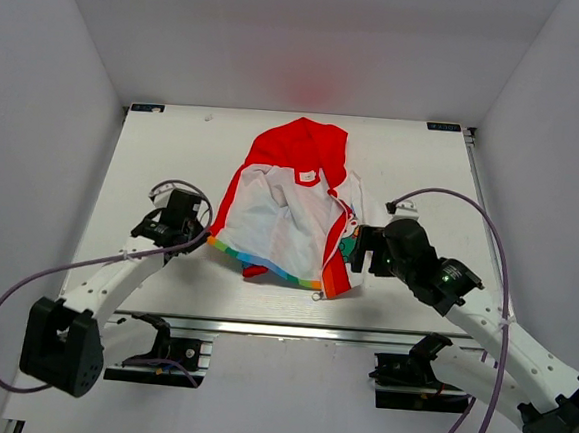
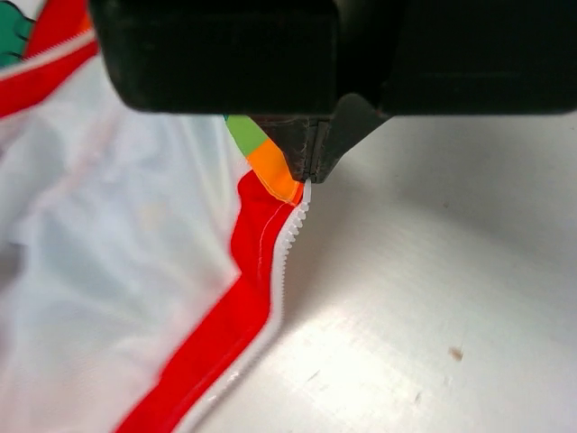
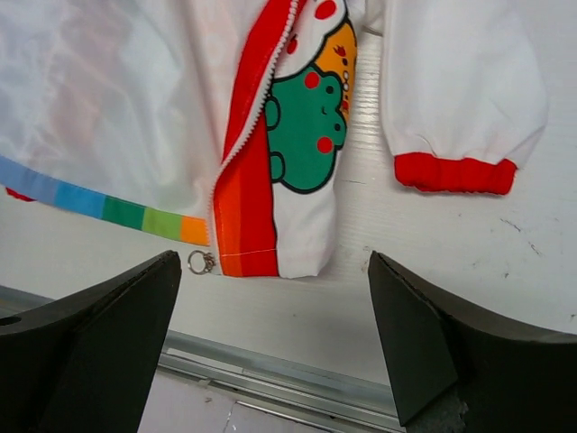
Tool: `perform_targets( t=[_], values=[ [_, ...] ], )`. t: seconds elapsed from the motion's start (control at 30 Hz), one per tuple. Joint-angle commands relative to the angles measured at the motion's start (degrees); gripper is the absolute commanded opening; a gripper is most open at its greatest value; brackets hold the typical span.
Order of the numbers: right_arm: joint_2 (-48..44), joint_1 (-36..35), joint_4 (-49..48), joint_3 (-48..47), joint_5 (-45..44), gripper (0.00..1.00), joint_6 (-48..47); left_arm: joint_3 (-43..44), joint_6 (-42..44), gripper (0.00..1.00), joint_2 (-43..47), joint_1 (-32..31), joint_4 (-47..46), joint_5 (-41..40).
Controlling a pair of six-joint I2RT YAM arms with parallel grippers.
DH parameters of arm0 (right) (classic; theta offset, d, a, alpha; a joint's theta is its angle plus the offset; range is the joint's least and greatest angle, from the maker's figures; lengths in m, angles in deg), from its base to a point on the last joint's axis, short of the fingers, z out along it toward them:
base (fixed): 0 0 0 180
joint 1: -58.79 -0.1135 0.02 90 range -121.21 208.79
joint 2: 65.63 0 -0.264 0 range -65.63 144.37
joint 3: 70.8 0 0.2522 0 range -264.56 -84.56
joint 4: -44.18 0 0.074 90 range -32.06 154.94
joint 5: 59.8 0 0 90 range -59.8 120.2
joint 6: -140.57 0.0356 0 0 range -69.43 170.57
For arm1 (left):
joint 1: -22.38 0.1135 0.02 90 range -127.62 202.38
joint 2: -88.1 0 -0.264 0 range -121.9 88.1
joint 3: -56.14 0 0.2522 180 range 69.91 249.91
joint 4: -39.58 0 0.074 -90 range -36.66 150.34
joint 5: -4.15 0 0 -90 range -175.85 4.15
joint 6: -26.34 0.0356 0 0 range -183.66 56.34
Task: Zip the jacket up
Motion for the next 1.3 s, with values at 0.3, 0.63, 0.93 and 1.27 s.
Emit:
perform_targets(
  t=[0.3,0.63,0.93,1.27],
  values=[
    [-2.02,0.56,1.74,1.6,-7.6,0.89,1.97,12.99,15.06,0.0,6.71,-0.71,-1.81,12.8],
    [-6.06,6.62,0.96,5.38,-4.72,0.89,4.17,27.49,23.6,0.0,-17.24,-42.5,-2.97,9.49],
    [-5.71,11.55,-1.06,8.72,3.46,0.89,-0.66,32.69,24.22,0.0,-34.43,-55.04,7.41,18.44],
    [-1.32,11.37,-4.14,7.58,13.21,0.89,-9.01,36.12,20.53,0.98,-27.15,-53.2,12.68,7.3]
  ],
)
